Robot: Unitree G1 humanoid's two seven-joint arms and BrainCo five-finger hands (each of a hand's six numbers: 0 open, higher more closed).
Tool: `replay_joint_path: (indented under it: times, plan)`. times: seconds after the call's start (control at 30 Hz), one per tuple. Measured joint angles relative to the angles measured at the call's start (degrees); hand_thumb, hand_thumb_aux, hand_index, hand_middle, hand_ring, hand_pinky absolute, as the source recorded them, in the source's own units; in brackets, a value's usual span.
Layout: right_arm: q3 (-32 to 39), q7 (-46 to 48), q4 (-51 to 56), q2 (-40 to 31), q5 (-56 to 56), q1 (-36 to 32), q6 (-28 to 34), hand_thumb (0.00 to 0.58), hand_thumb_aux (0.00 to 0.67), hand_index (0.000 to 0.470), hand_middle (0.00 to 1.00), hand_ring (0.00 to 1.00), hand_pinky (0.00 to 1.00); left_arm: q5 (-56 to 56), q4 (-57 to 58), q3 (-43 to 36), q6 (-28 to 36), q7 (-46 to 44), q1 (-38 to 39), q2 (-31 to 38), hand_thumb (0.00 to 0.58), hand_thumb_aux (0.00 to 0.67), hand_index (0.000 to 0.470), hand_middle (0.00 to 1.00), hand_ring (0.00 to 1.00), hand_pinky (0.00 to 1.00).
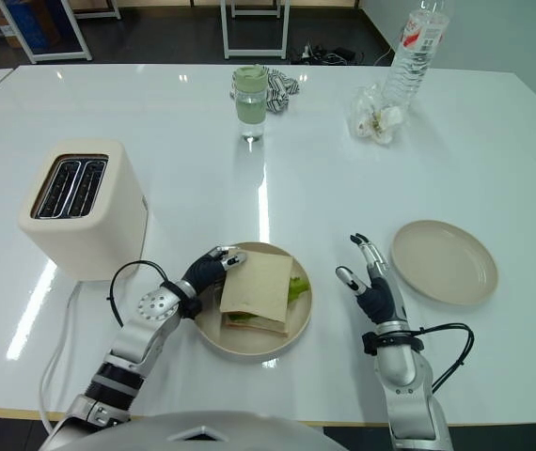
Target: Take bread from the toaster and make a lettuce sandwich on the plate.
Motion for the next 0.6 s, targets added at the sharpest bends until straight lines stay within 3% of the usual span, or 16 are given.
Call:
replay_joint_path:
  times: [0.27, 0.6]
  plan:
    - [2.5, -1.7, -4.1, -0.8, -7.7, 1.7, -1.3, 0.000, 0.000, 0.000, 0.00, 0.00, 0.00, 2.5, 2.7, -0.4, -2.8, -1.3, -0.8, -0.8, 0.580, 0.670, 0.470, 1.00, 1.00, 1.00]
    - [15.6, -6.7, -12.4, -5.7, -37.7, 5.2, -8.6, 0.000, 0.000, 0.000, 0.00, 0.00, 0.00, 5.8, 0.4, -1.7, -2.8, -2.5, 0.2, 0.9, 0.580, 0.670, 0.470, 1.00, 1.00, 1.00]
